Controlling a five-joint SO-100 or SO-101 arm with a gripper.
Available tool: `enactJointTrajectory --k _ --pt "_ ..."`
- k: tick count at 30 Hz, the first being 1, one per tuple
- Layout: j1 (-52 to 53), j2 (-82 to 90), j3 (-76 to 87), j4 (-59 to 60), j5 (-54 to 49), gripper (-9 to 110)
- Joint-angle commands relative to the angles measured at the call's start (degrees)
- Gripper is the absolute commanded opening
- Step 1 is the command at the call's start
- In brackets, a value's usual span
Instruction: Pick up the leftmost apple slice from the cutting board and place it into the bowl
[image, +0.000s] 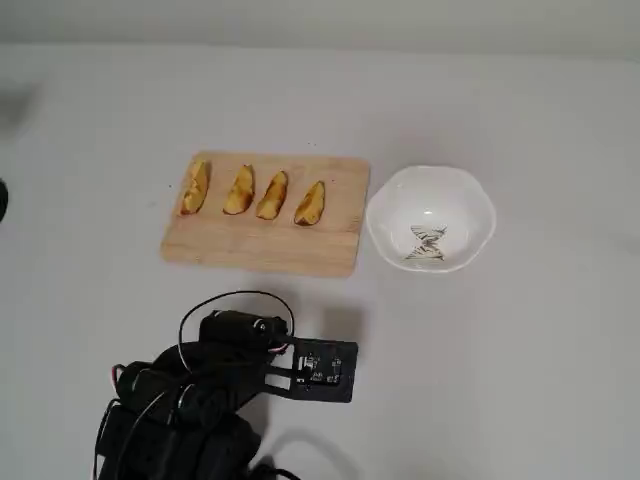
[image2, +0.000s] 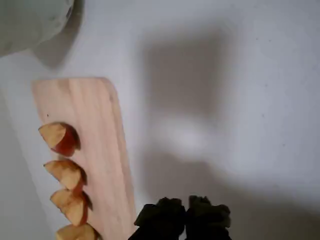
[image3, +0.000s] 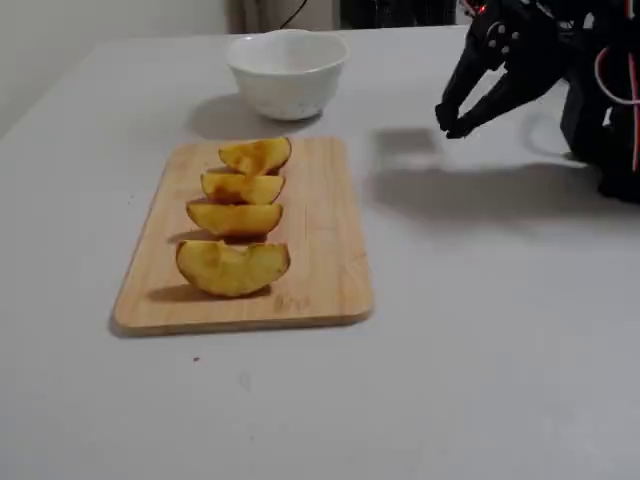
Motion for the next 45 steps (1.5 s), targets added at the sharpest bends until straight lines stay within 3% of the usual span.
enactJointTrajectory --k 1,45 --pt "0.62 0.35 0.09 -0.70 0.35 0" --pt "-1.76 0.35 0.09 -0.70 -2.02 0"
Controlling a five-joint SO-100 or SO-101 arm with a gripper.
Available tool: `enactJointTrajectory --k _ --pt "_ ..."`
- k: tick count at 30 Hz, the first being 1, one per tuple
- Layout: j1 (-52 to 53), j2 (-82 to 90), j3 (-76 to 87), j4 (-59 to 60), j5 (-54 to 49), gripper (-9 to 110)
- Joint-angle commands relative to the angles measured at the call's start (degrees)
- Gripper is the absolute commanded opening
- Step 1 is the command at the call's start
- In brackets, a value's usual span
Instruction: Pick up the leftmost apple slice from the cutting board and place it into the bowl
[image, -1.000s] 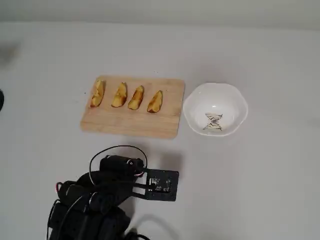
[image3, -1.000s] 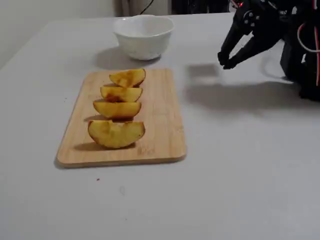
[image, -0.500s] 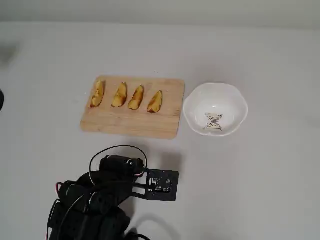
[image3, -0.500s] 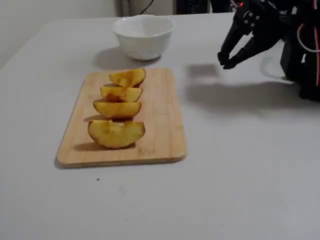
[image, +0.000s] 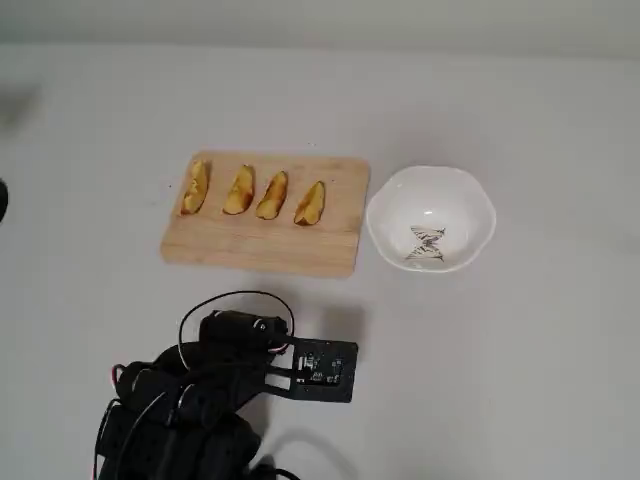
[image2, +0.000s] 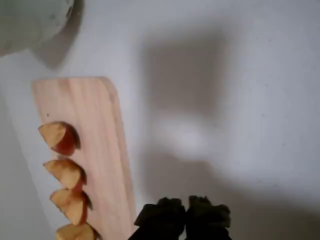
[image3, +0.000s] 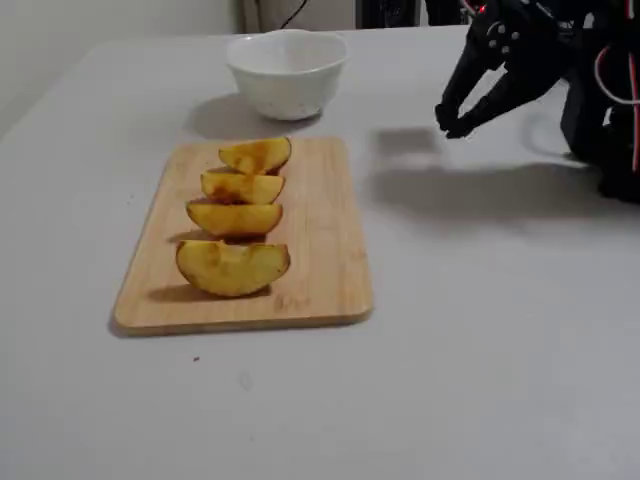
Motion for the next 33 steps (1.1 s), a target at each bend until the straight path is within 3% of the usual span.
enactJointTrajectory --k 1,7,14,16,22,28,33 --pt "-1.93 0.35 0.09 -0.70 -1.93 0" --pt "-3.52 0.35 0.09 -0.70 -3.87 0" --pt "-14.15 0.44 1.49 -5.80 -17.23 0" --pt "-13.89 0.44 2.55 -10.55 -29.09 1" --pt "-26.89 -1.49 2.20 -13.89 -40.69 15" --pt "-30.32 -35.77 -21.53 -17.40 -42.28 20" --pt "-31.99 -53.35 -35.60 -18.54 -44.21 22"
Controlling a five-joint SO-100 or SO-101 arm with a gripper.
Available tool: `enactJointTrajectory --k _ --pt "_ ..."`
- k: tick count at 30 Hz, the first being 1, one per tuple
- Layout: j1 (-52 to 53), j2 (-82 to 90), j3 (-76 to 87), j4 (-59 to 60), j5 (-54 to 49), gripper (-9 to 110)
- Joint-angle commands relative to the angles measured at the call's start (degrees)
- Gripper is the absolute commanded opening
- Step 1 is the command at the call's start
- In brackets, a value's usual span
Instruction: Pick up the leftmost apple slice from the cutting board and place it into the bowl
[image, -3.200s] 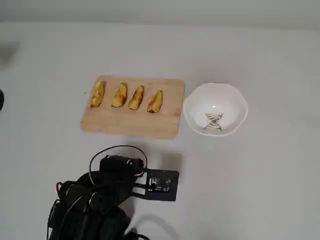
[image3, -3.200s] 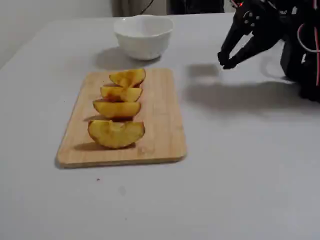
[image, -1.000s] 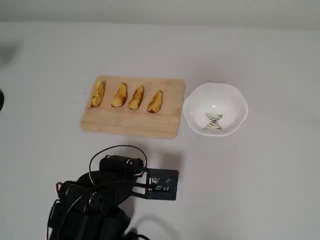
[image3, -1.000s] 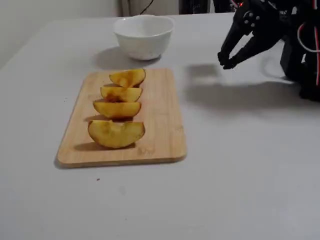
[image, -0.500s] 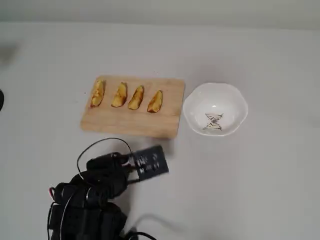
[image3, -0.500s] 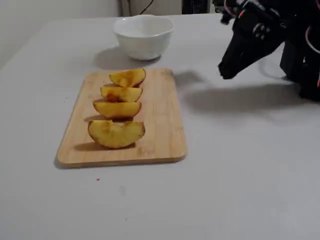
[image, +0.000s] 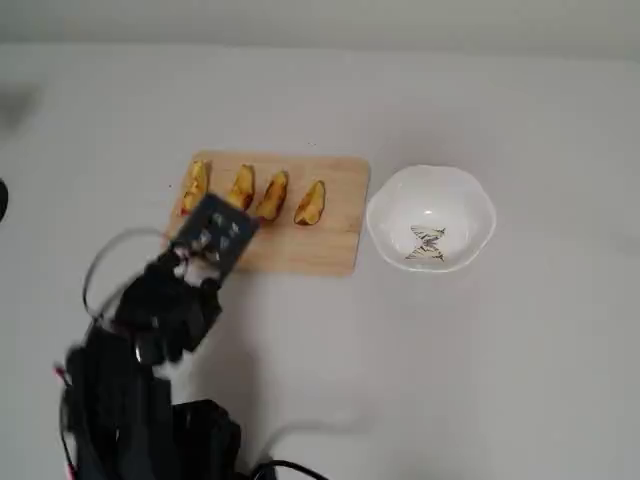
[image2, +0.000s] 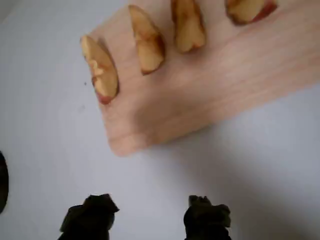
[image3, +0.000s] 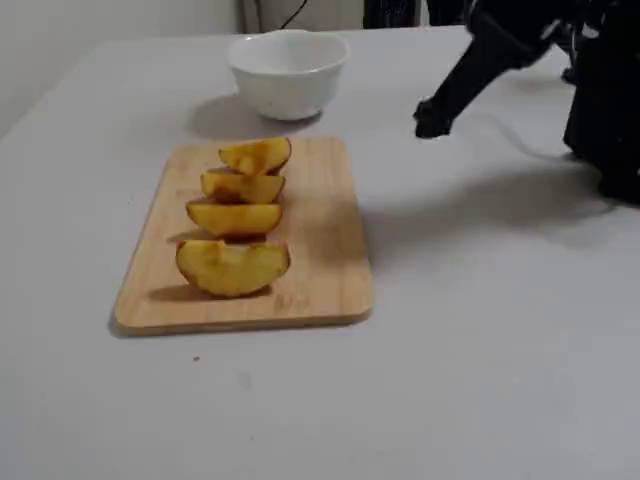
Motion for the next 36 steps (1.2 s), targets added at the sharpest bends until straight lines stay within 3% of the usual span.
enactJointTrajectory --k 1,9,16,36 --pt "-2.46 -18.19 -14.15 -1.32 -2.55 24" --pt "-2.55 -38.67 -32.52 -4.04 -6.33 28" --pt "-2.55 -52.82 -47.02 -5.80 -3.08 28" --pt "-2.90 -68.91 -49.31 -21.62 7.56 25"
